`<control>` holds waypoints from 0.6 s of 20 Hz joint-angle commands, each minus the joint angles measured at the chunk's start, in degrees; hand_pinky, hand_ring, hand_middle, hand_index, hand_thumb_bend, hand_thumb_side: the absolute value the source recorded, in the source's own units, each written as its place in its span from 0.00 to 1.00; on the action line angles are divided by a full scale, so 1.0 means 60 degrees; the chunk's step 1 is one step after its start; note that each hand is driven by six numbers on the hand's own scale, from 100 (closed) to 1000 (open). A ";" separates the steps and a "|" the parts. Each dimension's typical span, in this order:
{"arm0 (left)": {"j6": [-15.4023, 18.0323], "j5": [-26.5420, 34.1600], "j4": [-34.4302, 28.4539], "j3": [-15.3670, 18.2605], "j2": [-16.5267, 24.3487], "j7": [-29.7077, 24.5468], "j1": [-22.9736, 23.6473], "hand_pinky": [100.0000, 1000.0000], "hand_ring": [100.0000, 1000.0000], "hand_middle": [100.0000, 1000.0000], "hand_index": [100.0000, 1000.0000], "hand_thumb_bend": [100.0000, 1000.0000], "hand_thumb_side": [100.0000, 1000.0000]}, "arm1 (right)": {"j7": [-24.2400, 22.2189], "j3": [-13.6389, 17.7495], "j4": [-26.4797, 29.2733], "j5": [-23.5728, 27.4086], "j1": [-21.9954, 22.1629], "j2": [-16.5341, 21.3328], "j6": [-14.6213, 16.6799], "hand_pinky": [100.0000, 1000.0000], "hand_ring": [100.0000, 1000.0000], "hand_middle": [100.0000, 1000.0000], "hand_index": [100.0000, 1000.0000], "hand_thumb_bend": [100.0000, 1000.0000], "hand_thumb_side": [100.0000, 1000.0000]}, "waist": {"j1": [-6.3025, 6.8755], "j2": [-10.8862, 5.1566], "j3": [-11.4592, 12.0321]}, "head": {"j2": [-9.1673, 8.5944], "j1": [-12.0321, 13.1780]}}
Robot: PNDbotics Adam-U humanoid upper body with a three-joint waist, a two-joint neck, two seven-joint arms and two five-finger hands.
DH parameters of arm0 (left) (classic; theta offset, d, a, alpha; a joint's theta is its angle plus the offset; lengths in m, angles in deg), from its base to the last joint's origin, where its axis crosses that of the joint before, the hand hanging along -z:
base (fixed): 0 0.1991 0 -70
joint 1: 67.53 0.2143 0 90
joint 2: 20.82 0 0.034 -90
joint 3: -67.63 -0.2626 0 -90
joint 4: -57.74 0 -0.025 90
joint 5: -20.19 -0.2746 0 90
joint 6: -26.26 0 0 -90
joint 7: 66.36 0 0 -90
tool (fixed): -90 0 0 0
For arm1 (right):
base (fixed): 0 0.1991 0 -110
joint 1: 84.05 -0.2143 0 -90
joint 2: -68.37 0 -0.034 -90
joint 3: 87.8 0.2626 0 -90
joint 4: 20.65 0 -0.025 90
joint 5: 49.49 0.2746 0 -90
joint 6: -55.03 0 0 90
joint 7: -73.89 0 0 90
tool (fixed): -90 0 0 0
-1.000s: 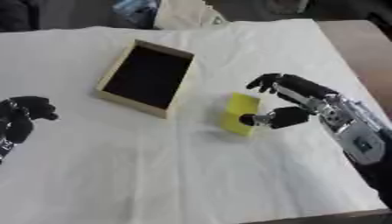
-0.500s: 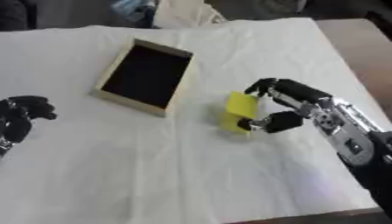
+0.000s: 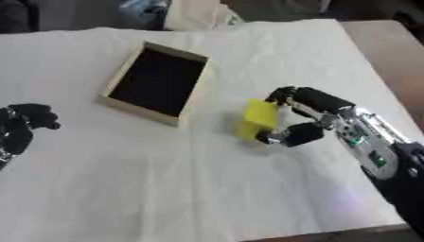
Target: Pick up objects on the table and place them in the box.
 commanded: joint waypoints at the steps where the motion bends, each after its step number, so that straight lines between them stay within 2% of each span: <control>1: 0.0015 -0.0002 -0.0082 0.0006 0.0121 -0.0031 -0.0088 0.85 0.66 0.62 0.76 0.44 0.65 | 0.0091 0.0044 0.0049 -0.0161 -0.0110 0.0199 0.0058 0.73 0.74 0.79 0.74 0.23 0.54 | -0.0011 -0.0194 0.0003 | 0.0046 -0.0022; 6: 0.0013 -0.0004 -0.0077 0.0010 0.0121 -0.0032 -0.0083 0.85 0.67 0.62 0.76 0.44 0.65 | 0.0284 0.0116 0.0133 -0.0111 -0.0077 0.0220 0.0104 0.72 0.73 0.77 0.57 0.15 0.45 | -0.0024 -0.0203 0.0000 | 0.0044 -0.0015; 12: 0.0010 -0.0009 -0.0075 0.0015 0.0136 -0.0033 -0.0065 0.85 0.67 0.62 0.76 0.44 0.65 | 0.0465 0.0282 0.0924 0.0527 -0.0073 0.0487 0.0029 0.71 0.72 0.77 0.54 0.13 0.45 | -0.0060 -0.0217 -0.0017 | 0.0054 0.0010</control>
